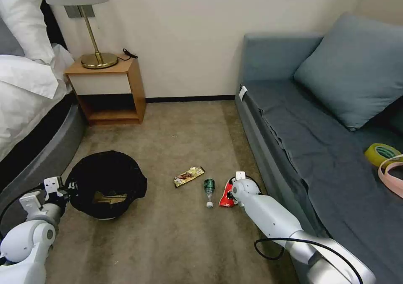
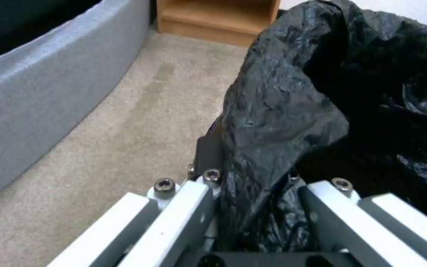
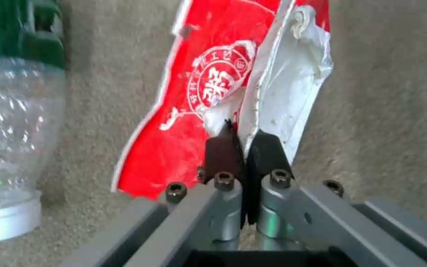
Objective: Pick up the trash bin, then pick up the garbage on the floor and place it into the trash bin.
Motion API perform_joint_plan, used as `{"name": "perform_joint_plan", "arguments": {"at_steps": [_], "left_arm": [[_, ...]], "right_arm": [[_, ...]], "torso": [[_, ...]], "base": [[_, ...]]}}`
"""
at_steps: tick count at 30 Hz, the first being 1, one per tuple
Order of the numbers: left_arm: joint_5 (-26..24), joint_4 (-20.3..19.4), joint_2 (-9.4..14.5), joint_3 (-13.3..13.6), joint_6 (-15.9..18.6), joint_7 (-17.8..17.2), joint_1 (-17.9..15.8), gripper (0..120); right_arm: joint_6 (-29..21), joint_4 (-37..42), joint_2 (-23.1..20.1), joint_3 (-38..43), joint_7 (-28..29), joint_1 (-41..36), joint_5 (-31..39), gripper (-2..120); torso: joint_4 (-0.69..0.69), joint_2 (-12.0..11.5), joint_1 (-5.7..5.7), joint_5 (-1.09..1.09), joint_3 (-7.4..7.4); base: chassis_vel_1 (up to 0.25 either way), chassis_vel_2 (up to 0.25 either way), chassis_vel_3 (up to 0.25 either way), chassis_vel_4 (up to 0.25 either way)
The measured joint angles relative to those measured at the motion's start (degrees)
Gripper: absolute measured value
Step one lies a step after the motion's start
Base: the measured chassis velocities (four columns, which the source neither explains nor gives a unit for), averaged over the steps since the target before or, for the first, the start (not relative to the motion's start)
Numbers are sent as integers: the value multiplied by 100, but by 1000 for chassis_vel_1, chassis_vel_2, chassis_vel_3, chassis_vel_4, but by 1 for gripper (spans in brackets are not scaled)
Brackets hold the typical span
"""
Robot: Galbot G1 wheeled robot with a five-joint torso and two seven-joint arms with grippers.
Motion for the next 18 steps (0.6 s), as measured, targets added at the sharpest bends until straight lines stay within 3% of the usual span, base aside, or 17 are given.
{"name": "perform_joint_plan", "arguments": {"at_steps": [4, 8, 11, 13, 15, 16, 18], "left_arm": [[2, -39, -23, 6, 7, -3, 11, 4], [-6, -81, -25, 0, 16, -3, 27, 4], [-21, -112, -23, 12, 24, -6, 45, 4], [-22, -118, -21, 18, 25, -6, 49, 4], [-38, -160, -10, 58, 28, -2, 71, 4], [-38, -160, -10, 58, 28, -2, 71, 4], [-38, -191, -8, 109, 28, -2, 77, 4]], "right_arm": [[-13, 415, -214, 5, 88, -11, 91, 0], [-30, 1149, -690, 65, 131, -76, 160, 0], [-17, 2223, -1536, 62, 161, -146, 184, 0], [-10, 2435, -1691, 48, 164, -157, 198, 0], [82, 3327, -2229, -7, 116, -206, 252, 0], [82, 3327, -2229, -7, 116, -206, 252, 0], [265, 4098, -2527, -77, 27, -195, 230, 0]], "torso": [[1, 0, 0, 0, 0], [1, 0, 0, 1, 0], [0, 0, 0, 0, 0], [-2, 0, 0, -1, 0], [-5, 0, 0, 0, 0], [-5, 0, 0, 0, 0], [-1, 0, 0, 0, -1]], "base": [[0, 0, 0, 0], [0, 0, 0, 0], [0, 0, 0, 0], [0, 0, 0, 0], [0, 0, 0, 0], [0, 0, 0, 0], [0, 0, 0, 0]]}}
